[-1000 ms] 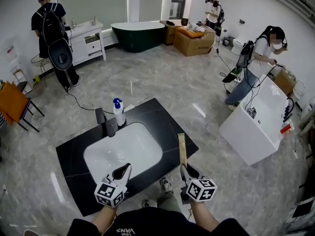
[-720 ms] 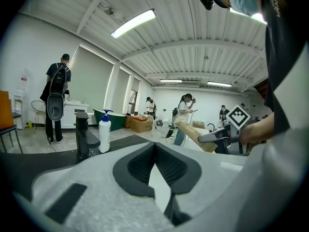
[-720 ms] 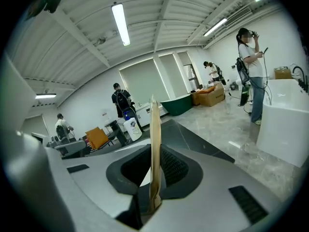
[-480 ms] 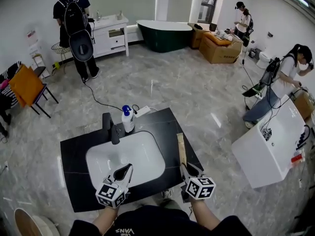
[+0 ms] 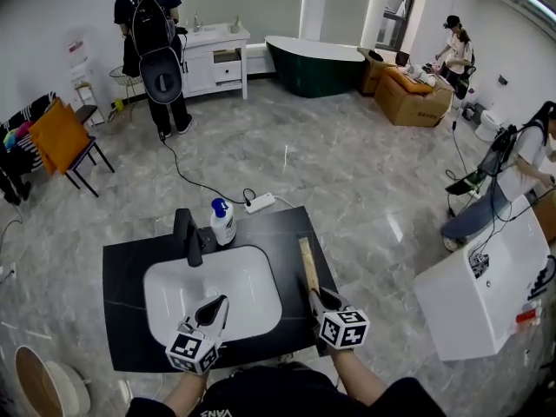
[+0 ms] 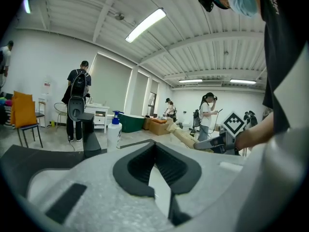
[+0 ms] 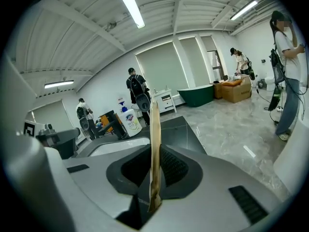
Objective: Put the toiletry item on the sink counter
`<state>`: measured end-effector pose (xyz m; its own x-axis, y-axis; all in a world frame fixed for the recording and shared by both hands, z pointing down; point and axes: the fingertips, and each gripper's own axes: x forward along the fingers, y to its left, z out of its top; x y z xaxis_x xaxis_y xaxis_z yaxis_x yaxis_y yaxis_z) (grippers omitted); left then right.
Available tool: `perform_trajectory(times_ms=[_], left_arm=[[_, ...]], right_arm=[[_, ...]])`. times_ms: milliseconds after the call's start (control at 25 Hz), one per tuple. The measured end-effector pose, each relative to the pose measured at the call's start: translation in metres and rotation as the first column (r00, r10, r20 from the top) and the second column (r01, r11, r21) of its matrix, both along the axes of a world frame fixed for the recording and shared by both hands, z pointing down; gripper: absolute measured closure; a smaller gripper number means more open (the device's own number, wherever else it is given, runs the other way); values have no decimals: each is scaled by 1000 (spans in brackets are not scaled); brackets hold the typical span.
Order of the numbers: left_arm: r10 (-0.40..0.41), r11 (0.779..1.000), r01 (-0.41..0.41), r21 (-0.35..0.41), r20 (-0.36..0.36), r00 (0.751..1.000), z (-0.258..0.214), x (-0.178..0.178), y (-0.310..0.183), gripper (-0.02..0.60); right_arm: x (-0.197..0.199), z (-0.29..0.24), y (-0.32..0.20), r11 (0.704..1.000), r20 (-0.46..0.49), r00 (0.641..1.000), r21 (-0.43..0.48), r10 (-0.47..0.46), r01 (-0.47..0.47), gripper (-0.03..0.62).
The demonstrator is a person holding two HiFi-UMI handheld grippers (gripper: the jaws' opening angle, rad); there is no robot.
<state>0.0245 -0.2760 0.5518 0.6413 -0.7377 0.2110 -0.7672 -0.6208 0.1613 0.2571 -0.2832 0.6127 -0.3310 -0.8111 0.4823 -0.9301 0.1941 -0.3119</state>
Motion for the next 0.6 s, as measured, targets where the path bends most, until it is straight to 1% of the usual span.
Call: perform_trajectory(times_ms=[280, 600], left_arm=[[-74, 997, 75, -18, 10, 997, 12, 7, -5, 574], [-124, 992, 125, -29, 16, 992, 18, 12, -8, 574]], right_arm=[[5, 31, -29, 996, -15, 997, -61, -71, 70, 537], [-2, 62, -54, 981, 19, 992, -145, -127, 128, 537]])
